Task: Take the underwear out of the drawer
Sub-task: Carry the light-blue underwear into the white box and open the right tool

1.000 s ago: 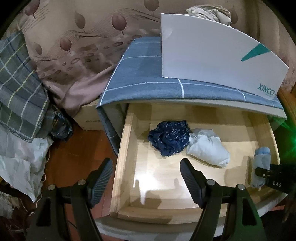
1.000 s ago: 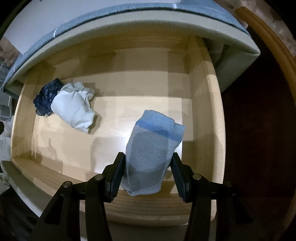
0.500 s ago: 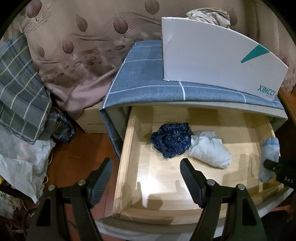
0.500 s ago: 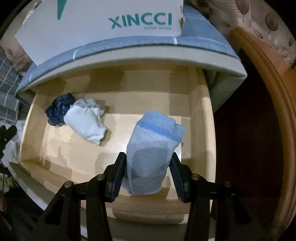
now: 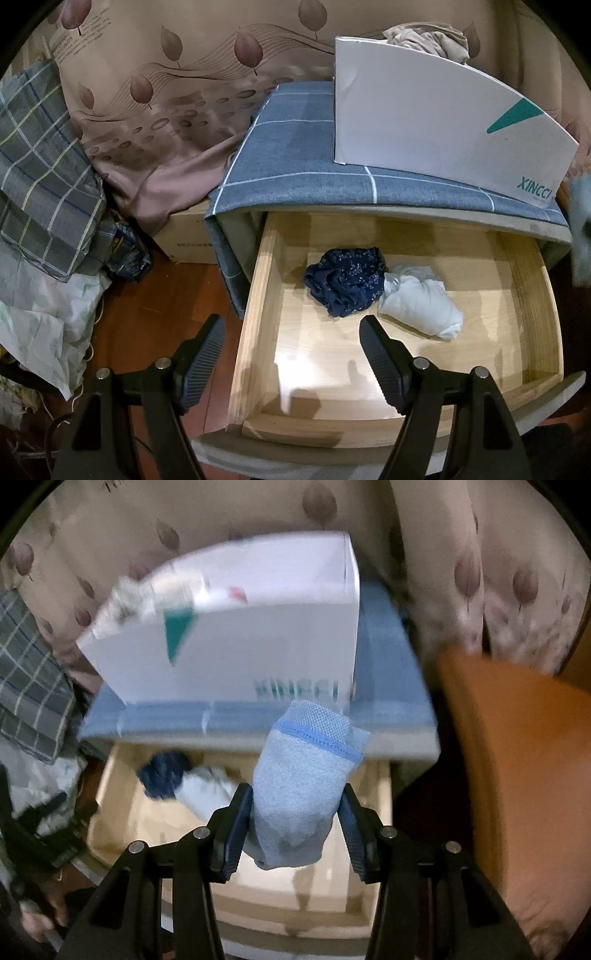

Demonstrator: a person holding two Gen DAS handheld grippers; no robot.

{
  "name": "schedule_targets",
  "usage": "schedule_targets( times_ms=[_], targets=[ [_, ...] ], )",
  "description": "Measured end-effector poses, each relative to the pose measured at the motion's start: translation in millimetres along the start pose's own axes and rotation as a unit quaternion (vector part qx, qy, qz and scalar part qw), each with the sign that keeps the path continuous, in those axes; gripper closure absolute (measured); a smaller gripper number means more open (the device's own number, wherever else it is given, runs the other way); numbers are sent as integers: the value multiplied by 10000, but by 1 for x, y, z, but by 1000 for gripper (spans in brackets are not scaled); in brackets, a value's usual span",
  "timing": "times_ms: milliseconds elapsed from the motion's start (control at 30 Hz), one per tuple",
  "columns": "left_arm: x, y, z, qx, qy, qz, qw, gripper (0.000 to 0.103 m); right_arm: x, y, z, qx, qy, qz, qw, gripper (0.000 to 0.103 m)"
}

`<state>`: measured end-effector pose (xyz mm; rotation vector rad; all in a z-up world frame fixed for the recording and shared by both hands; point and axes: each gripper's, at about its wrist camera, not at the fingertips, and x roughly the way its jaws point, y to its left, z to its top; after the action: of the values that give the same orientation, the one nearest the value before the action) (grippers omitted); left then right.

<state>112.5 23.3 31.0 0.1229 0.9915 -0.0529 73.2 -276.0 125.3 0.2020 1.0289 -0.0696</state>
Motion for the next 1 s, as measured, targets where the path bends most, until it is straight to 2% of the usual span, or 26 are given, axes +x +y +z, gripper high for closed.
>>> schedule_targets(
  times_ms=[267,467,600,700,1000],
  targets=[
    [-1,2,2,-75,17,-44,10000,26,-47,13,69,-205,-635,-7,9978,59],
    [-1,5,2,-161,-14,-70,9998,26,-50,29,112,-326,-806,-21,9962,59],
    [0,7,3,-232,-16,-108,9997,26,-33,37,132,-359,-713,-54,9968,59],
    [0,8,3,-258,-21,-114,9996,26,-10,41,145,-442,-562,-234,9972,59],
    [0,8,2,-291,-50,-93,9995,26,48,29,153,-467,-35,-633,9969,58]
  ],
)
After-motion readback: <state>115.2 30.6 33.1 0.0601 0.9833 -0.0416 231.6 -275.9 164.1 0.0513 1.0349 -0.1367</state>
